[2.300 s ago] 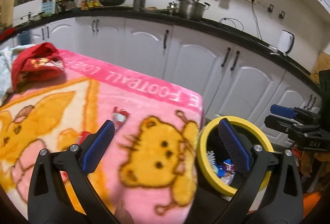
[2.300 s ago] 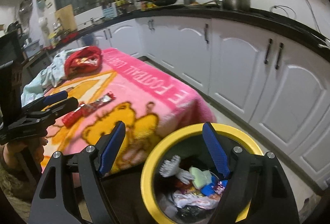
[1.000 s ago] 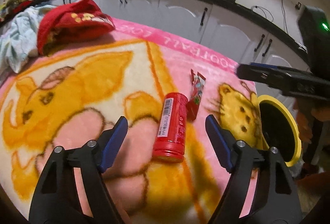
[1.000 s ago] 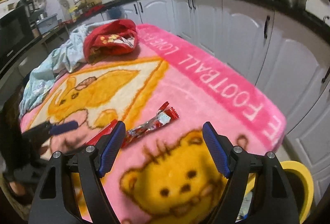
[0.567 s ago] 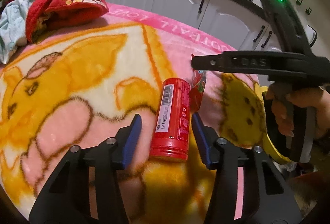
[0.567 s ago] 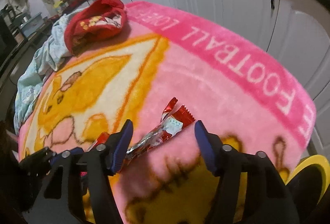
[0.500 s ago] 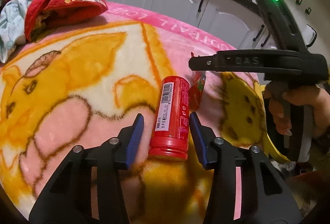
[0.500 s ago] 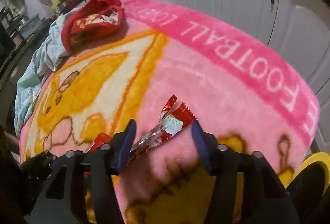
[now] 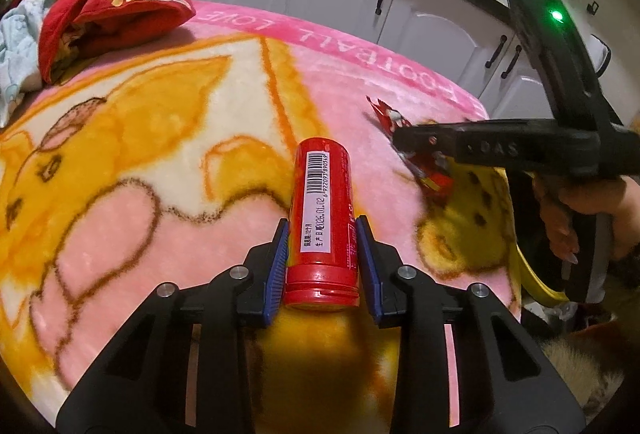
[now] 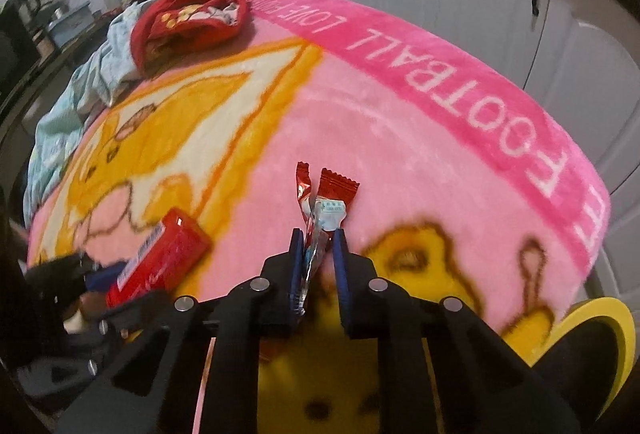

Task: Collect trash
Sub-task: 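Grasp the red can with the left gripper while the right grasps the red snack wrapper, then carry the red can and snack wrapper over the yellow bin and open both grippers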

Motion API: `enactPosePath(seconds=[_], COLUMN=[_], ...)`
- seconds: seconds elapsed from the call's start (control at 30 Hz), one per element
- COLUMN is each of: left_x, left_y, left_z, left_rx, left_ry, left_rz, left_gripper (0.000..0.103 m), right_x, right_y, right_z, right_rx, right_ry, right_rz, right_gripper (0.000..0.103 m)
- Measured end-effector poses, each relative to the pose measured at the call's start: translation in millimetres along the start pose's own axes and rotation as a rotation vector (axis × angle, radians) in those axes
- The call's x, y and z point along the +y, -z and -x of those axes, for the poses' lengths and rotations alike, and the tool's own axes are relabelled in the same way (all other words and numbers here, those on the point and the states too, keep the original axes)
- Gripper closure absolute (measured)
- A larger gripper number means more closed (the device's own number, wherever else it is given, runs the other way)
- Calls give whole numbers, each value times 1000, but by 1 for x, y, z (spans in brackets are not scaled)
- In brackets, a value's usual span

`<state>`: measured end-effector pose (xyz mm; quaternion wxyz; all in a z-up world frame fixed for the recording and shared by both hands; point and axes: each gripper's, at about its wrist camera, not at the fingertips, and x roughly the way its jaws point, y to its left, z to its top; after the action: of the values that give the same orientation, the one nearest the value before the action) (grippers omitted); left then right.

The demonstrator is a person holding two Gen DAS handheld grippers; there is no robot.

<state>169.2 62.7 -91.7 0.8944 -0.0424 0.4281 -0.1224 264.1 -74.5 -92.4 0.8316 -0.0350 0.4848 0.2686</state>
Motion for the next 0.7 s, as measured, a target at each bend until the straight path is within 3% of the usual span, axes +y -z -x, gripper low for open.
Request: enactPosePath(seconds=[0.4,0.7], left_x=[-20,-48], left_y=[1,-13], left_z=[2,15], left_rx=[-8,-74], left_ry=[16,56], left_rz=[-2,-17], left_gripper=[78,78], right_x=[-16,-32], right_y=[32,49], right_z=[45,90], right_rx=[-67,-138], right_ry=[15,16], right_rz=[37,24], right_gripper=[93,94])
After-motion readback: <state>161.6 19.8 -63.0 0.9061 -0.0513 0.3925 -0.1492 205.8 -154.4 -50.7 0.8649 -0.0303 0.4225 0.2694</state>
